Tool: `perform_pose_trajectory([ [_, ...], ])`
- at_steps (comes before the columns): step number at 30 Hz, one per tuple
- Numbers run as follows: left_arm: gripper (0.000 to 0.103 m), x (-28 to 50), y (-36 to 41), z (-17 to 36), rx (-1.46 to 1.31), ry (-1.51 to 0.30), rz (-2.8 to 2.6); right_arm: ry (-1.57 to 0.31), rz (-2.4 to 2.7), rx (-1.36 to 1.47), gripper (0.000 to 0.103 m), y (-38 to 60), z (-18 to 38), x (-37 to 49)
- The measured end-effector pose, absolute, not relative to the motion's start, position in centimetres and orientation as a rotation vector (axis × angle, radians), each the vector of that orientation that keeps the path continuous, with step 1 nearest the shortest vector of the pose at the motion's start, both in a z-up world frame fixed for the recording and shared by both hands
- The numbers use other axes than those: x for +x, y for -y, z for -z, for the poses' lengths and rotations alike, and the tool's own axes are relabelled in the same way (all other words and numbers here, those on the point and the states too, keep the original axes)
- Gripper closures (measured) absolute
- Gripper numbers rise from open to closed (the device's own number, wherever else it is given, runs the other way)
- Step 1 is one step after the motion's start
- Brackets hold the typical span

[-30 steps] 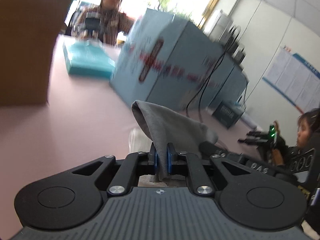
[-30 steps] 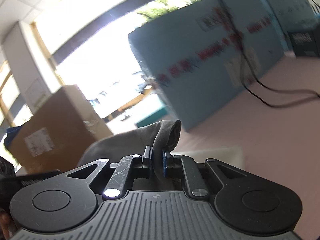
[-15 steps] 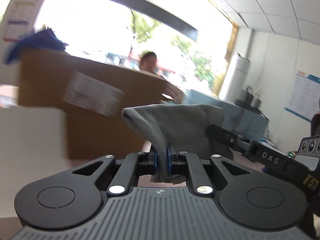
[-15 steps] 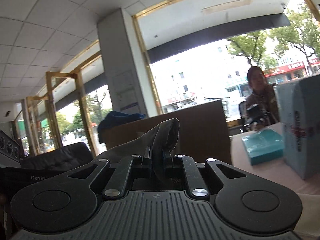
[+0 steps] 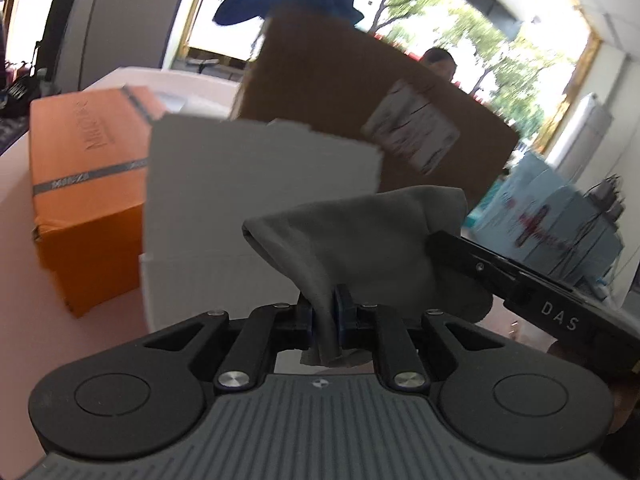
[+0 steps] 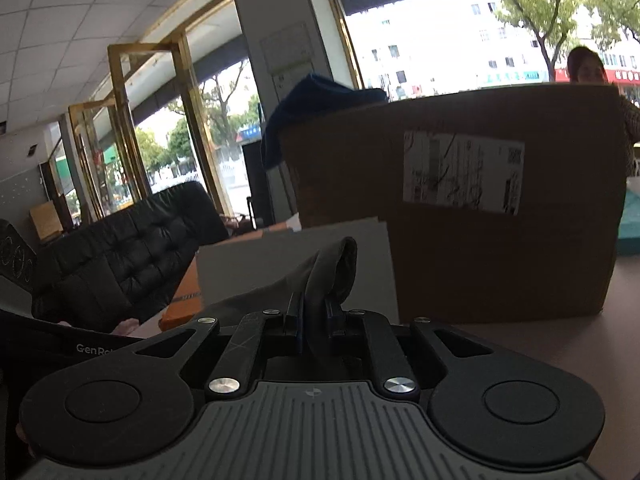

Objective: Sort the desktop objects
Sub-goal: 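Carry the grey cloth into the white ribbed box and open the right gripper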

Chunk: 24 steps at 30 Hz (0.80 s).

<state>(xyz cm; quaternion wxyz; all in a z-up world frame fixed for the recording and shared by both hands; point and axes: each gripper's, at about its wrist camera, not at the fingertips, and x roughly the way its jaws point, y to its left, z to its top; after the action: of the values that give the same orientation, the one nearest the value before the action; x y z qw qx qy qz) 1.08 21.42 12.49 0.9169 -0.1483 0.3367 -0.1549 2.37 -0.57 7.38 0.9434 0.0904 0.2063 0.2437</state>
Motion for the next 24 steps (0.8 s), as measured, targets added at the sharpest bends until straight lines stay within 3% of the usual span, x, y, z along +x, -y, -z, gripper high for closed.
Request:
perform_pose_trajectory([
  [10,0.093,3.7,-22.0,-10.1,-0.290,-0.837,0.281,-0.698,-0.419,0.217,0.093,-1.5,-4.2,6.1],
  [20,0.089,5.5,-21.8,-8.1,-0.273,-0.908,0.260,-0.838,-0.361,0.130,0.093,-3.4,-2.8,8.4],
  [24,0.080,5.4,-21.4,-8.2,-0.265,-0.916,0.283,-0.890,-0.333,0.087,0.094,-3.9,-2.8,8.6],
])
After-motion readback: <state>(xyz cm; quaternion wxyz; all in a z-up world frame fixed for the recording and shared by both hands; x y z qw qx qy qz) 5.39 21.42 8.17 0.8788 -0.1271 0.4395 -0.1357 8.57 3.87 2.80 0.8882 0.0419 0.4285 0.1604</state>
